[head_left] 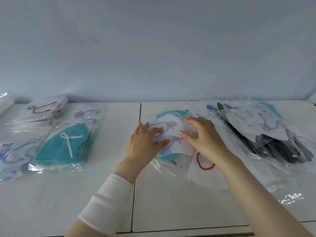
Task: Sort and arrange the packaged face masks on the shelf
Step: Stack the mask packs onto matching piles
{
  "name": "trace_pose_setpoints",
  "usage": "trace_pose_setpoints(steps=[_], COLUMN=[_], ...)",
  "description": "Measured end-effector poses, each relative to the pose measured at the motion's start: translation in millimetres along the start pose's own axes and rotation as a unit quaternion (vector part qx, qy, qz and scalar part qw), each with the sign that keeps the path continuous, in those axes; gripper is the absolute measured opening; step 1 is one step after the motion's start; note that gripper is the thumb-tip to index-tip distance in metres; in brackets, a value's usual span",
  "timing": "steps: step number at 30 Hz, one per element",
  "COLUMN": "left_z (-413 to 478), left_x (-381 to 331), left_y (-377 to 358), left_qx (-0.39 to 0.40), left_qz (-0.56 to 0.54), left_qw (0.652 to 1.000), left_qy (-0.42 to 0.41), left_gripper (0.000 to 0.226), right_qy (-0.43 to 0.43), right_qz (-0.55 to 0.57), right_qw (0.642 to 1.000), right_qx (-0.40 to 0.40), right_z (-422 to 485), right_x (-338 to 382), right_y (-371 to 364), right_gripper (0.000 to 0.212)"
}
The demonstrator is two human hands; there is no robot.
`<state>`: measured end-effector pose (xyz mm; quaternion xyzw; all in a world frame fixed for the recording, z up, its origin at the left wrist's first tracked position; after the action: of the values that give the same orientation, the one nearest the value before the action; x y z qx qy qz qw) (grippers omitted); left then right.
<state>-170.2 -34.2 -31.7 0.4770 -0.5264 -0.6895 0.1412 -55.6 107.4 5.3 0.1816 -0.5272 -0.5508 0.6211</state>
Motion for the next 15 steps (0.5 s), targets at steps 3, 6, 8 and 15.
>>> trace_pose_setpoints(steps=[3,6,8,15], left_z=[-13.3,1.2,11.7,3.8], left_x=[5.7,-2.9,-12.1,-9.9], left_y=[9.5,21.5,21.1,22.4], left_qx=[-0.025,-0.041,0.022,0.036], left_qz=[-0.048,-0.063,-0.028,0.035], left_qw=[0.998,0.997,0.998,0.996], left_qy=[-0.018,-0.036,-0.058,-0.073], left_gripper=[0.041,0.054,0.071,0.090], right_qy=[0.000,0.015,0.038,0.105], right_qz=[-0.022,-0.039,-0.030,-0.076], right_qw=[0.998,0.995,0.998,0.991], right_qx=[0.067,0.094,0.043,-0.012], right_z=[6.4,-3.2,-14.4,-69.9], right_x=[-5.5,-14.2,-15.1,-17.6], right_y=[-5.9,-9.2,-7.3,6.4], right_gripper=[0.058,0.058,0.057,0.062])
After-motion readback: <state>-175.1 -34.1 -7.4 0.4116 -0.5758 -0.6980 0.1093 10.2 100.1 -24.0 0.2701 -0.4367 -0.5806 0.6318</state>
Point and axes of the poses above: each hand's wrist, its own z-axis towards the middle knuckle, its own y-axis out of the back of the hand, x = y × z, the point moved 2 cm from there along z, towards the middle knuckle, and after that the axes turned 8 degrees about y, right-handed, at the moved point
